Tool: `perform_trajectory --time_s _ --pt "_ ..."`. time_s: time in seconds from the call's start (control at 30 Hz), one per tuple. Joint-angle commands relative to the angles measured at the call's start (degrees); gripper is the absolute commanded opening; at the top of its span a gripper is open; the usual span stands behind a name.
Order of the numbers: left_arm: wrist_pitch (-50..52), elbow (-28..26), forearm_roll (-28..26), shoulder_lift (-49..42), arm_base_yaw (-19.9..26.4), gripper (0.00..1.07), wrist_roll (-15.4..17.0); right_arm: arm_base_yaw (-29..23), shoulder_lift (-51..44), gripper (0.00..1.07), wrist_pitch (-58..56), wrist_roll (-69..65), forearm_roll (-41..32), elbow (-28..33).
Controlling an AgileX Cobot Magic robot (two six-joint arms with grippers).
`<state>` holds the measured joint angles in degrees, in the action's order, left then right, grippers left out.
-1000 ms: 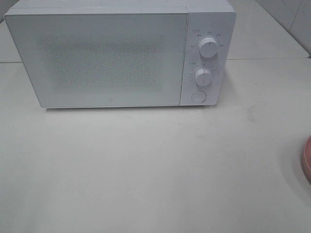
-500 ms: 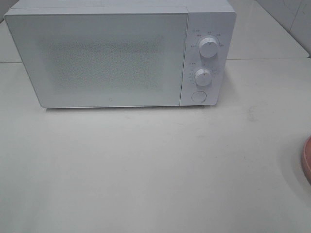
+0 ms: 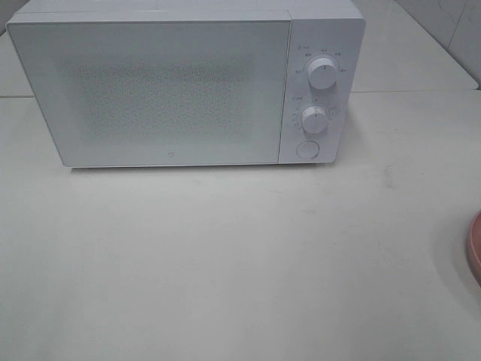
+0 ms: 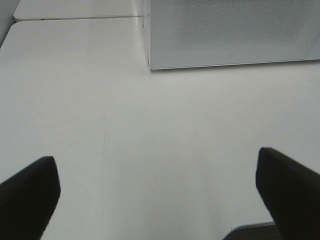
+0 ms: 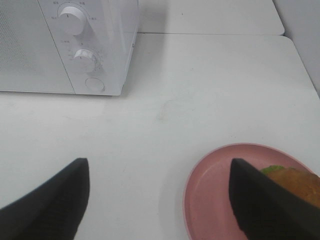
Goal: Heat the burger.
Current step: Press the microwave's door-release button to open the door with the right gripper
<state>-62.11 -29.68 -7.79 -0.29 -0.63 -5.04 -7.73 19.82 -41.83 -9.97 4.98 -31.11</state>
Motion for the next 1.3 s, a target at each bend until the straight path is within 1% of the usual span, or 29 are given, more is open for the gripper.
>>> perform_trajectory --time_s 0.03,0.33,0.4,0.5,0.57,0.77,0.83,0.9,0.93,1.03,1.07,1.13,1.2,1.27,1.3 --pt "0.69 0.0 -0.52 -0.97 -0.06 1.0 0.06 0.4 2.98 0.75 3.9 0.46 -0.11 -0.52" --pt "0.69 0.0 -0.52 -0.97 -0.06 1.0 0.06 0.4 10.26 0.75 10.71 0.46 -0.11 -0.46" --pt "0.69 0.0 -0.52 -0.97 -0.06 1.0 0.06 0.4 13.64 0.75 14.15 0.46 -0.11 -0.46" --pt "0.69 0.0 -0.52 -0.97 -0.06 1.0 0.06 0.4 14.55 0.75 15.24 0.46 -0.11 -0.46" --pt "0.69 0.0 -0.52 -0.97 -0.06 1.0 0.06 0.4 18.22 0.75 19.54 0.46 -0.11 -0.46" --pt "0.69 0.0 -0.52 -0.97 -0.06 1.0 0.06 0.4 21.77 0.75 23.95 0.46 -0.11 -0.46" --pt "0.69 0.0 -0.52 -0.97 -0.06 1.0 0.06 0.4 25.38 0.75 28.19 0.46 -0.11 -0.4" --pt "0.69 0.0 -0.52 -0.97 -0.06 1.0 0.06 0.4 26.3 0.75 29.39 0.46 -0.11 -0.34" --pt "0.69 0.0 -0.52 -0.97 -0.06 1.0 0.06 0.4 28.02 0.75 32.89 0.46 -0.11 0.69" --pt "0.69 0.0 -0.52 -0.97 -0.06 1.0 0.06 0.4 28.82 0.75 34.55 0.46 -0.11 1.32" --pt "0.69 0.0 -0.52 -0.97 -0.06 1.0 0.06 0.4 30.37 0.75 39.36 0.46 -0.11 3.38" --pt "0.69 0.0 -0.52 -0.97 -0.06 1.0 0.06 0.4 30.88 0.75 41.31 0.46 -0.11 4.18" --pt "0.69 0.0 -0.52 -0.97 -0.06 1.0 0.06 0.4 33.52 0.75 49.45 0.46 -0.11 7.56" --pt "0.69 0.0 -0.52 -0.97 -0.06 1.0 0.06 0.4 34.15 0.75 50.71 0.46 -0.11 8.08" --pt "0.69 0.0 -0.52 -0.97 -0.06 1.0 0.06 0.4 35.92 0.75 53.63 0.46 -0.11 9.17"
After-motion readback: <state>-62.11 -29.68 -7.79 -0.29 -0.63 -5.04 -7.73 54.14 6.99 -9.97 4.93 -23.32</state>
